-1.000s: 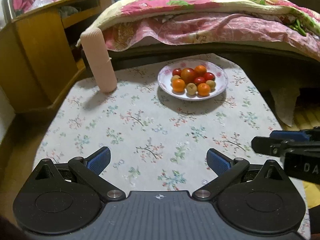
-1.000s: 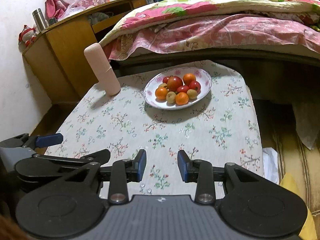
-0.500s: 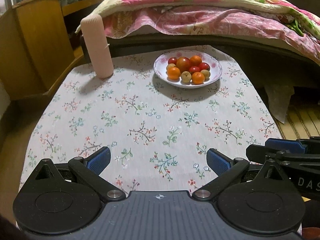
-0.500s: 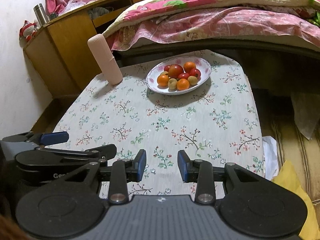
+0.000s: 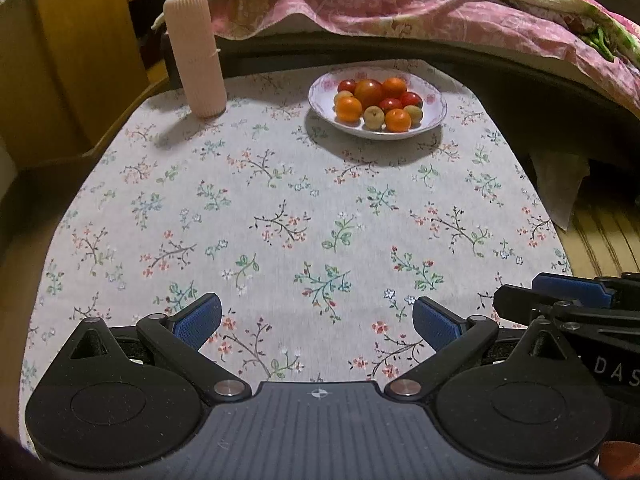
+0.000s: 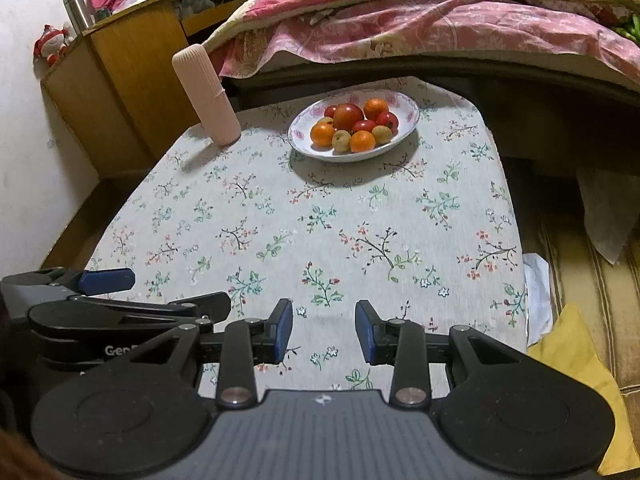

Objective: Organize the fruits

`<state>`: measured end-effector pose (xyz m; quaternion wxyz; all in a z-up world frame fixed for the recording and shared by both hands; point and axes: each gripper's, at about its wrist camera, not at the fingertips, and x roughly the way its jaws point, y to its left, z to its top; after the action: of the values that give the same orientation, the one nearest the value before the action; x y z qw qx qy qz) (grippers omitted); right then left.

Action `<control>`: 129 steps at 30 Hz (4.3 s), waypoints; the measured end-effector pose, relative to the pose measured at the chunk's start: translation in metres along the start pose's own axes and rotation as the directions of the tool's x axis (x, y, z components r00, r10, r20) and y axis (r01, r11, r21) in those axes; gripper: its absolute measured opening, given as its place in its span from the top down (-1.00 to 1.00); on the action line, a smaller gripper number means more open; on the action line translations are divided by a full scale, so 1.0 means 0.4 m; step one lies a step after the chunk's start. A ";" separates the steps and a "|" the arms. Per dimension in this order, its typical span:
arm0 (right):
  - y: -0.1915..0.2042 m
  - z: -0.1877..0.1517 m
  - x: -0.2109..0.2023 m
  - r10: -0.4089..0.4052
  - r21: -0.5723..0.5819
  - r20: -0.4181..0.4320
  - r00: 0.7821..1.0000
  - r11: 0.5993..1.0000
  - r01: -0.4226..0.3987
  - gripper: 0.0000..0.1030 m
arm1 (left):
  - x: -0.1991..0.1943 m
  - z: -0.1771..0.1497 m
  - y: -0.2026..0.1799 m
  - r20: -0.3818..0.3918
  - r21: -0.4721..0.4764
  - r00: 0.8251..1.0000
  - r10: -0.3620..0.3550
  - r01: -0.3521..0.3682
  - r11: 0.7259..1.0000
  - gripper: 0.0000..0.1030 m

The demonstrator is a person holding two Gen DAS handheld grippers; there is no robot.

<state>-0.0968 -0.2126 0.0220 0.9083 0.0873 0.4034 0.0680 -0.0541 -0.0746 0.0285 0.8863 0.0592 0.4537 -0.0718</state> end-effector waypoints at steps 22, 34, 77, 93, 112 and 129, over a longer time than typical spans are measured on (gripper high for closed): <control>0.005 -0.010 0.015 -0.015 -0.006 -0.028 0.999 1.000 0.015 0.32 | 0.011 -0.011 -0.001 -0.033 -0.008 0.999 0.009 -0.009 1.000 -0.99; 0.006 -0.013 0.019 -0.017 -0.008 -0.032 0.999 1.000 0.017 0.32 | 0.012 -0.014 -0.004 -0.037 -0.005 0.999 0.024 -0.024 1.000 -0.98; 0.018 -0.021 0.025 -0.009 -0.035 -0.036 0.999 0.999 0.008 0.32 | -0.006 -0.016 0.006 -0.010 -0.015 0.998 0.057 -0.057 0.998 -0.97; 0.019 -0.020 0.026 -0.007 -0.034 -0.037 0.999 0.999 0.006 0.32 | -0.011 -0.018 0.006 0.007 -0.006 0.998 0.060 -0.060 0.998 -0.93; 0.019 -0.021 0.026 -0.007 -0.034 -0.036 0.999 0.999 0.005 0.32 | -0.015 -0.018 0.007 0.019 0.000 0.998 0.062 -0.062 0.998 -0.93; 0.019 -0.020 0.028 -0.007 -0.036 -0.035 0.999 0.999 0.006 0.31 | -0.017 -0.018 0.005 0.026 -0.001 0.997 0.078 -0.078 0.997 -0.98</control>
<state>-0.0957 -0.2021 0.0102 0.9027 0.0684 0.4184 0.0738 -0.0635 -0.0707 0.0301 0.8942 0.0762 0.4394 -0.0380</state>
